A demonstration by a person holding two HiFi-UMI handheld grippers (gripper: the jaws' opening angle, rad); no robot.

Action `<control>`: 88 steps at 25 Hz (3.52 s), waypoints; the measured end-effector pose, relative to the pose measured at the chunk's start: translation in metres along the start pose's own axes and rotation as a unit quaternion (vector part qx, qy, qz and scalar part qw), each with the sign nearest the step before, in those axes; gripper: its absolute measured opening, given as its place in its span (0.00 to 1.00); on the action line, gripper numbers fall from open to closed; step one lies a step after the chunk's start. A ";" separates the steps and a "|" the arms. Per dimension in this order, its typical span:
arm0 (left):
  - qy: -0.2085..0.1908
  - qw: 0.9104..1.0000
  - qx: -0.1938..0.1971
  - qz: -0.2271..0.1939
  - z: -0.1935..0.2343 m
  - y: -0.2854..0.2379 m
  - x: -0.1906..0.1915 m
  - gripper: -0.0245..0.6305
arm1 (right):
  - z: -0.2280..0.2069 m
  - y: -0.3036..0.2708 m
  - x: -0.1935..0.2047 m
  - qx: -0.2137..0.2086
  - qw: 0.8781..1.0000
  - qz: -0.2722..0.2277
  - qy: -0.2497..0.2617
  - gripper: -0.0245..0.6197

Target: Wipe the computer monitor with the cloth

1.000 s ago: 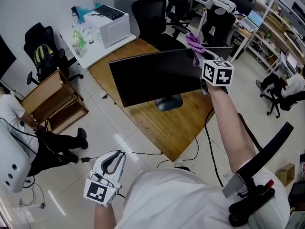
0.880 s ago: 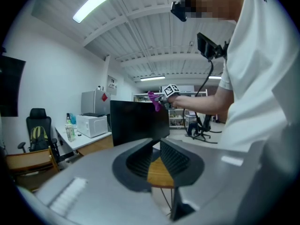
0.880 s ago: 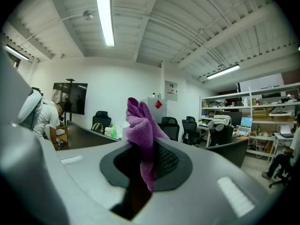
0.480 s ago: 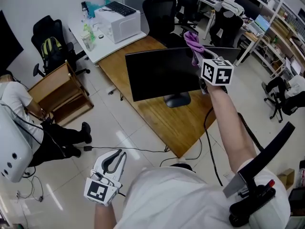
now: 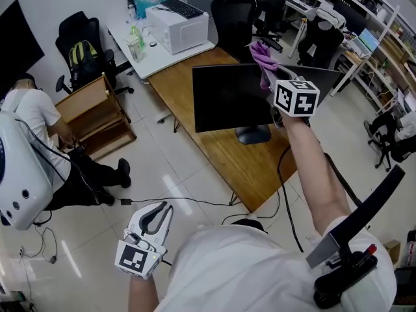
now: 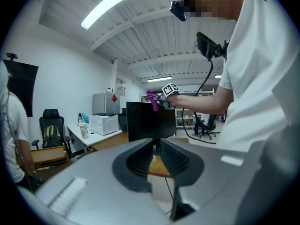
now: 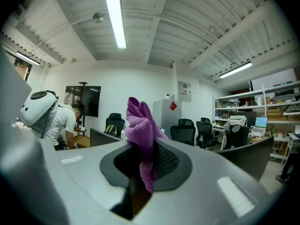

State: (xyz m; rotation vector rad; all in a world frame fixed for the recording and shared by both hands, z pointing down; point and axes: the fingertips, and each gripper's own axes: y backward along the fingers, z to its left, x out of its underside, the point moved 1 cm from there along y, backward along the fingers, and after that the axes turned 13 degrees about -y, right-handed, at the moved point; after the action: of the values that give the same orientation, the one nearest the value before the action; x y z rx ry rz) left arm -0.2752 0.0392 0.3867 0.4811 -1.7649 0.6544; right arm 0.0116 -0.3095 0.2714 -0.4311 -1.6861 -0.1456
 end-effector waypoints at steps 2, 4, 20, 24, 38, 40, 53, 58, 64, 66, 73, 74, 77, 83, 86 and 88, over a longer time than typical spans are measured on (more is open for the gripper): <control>0.002 1.000 -0.006 0.001 0.003 0.006 0.001 0.15 | 0.012 -0.005 0.000 -0.008 1.000 0.002 0.002 0.11; 0.002 1.000 -0.012 0.004 0.004 0.012 0.003 0.15 | 0.024 -0.008 0.000 -0.018 1.000 0.003 0.003 0.11; 0.010 0.997 -0.069 0.009 0.007 0.049 0.010 0.15 | 0.103 -0.036 0.012 -0.085 0.996 0.011 0.009 0.11; 0.016 0.996 -0.082 0.012 0.009 0.055 0.009 0.14 | 0.122 -0.043 0.013 -0.103 0.994 0.017 0.014 0.11; 0.020 0.995 -0.096 0.015 0.012 0.064 0.015 0.15 | 0.177 -0.054 0.028 -0.151 0.988 0.029 0.025 0.11; 0.019 0.995 -0.094 0.019 0.012 0.064 0.018 0.15 | 0.181 -0.055 0.032 -0.155 0.987 0.030 0.025 0.11; 0.017 0.997 -0.076 0.031 0.013 0.059 0.020 0.15 | 0.189 -0.050 0.073 -0.165 0.985 0.041 0.043 0.11; 0.021 0.997 -0.067 0.034 0.016 0.055 0.018 0.15 | 0.186 -0.056 0.104 -0.165 0.983 0.065 0.039 0.11; 0.026 0.996 -0.066 0.048 0.024 0.055 0.020 0.15 | 0.179 -0.065 0.143 -0.162 0.982 0.090 0.026 0.11; 0.027 0.996 -0.069 0.053 0.030 0.053 0.019 0.14 | 0.177 -0.068 0.152 -0.160 0.982 0.096 0.023 0.11; 0.030 0.995 -0.069 0.065 0.033 0.052 0.022 0.15 | 0.174 -0.066 0.200 -0.156 0.980 0.120 0.008 0.11; 0.031 0.995 -0.069 0.065 0.034 0.051 0.021 0.15 | 0.174 -0.067 0.208 -0.156 0.980 0.125 0.006 0.11; 0.030 0.995 -0.062 0.069 0.033 0.049 0.023 0.15 | 0.172 -0.070 0.226 -0.153 0.979 0.137 0.004 0.11; 0.029 0.996 -0.045 0.077 0.027 0.047 0.027 0.15 | 0.172 -0.071 0.254 -0.152 0.977 0.152 0.002 0.11; 0.028 0.996 -0.034 0.080 0.023 0.044 0.027 0.14 | 0.170 -0.069 0.274 -0.151 0.975 0.164 0.001 0.11; 0.029 0.996 -0.028 0.080 0.021 0.041 0.027 0.14 | 0.167 -0.068 0.289 -0.147 0.973 0.175 0.005 0.11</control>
State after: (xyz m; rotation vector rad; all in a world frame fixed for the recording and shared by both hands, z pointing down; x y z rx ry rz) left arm -0.3232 0.0573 0.4004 0.2807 -1.7743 0.7223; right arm -0.1972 -0.2585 0.5351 -0.9416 -1.5549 -0.1373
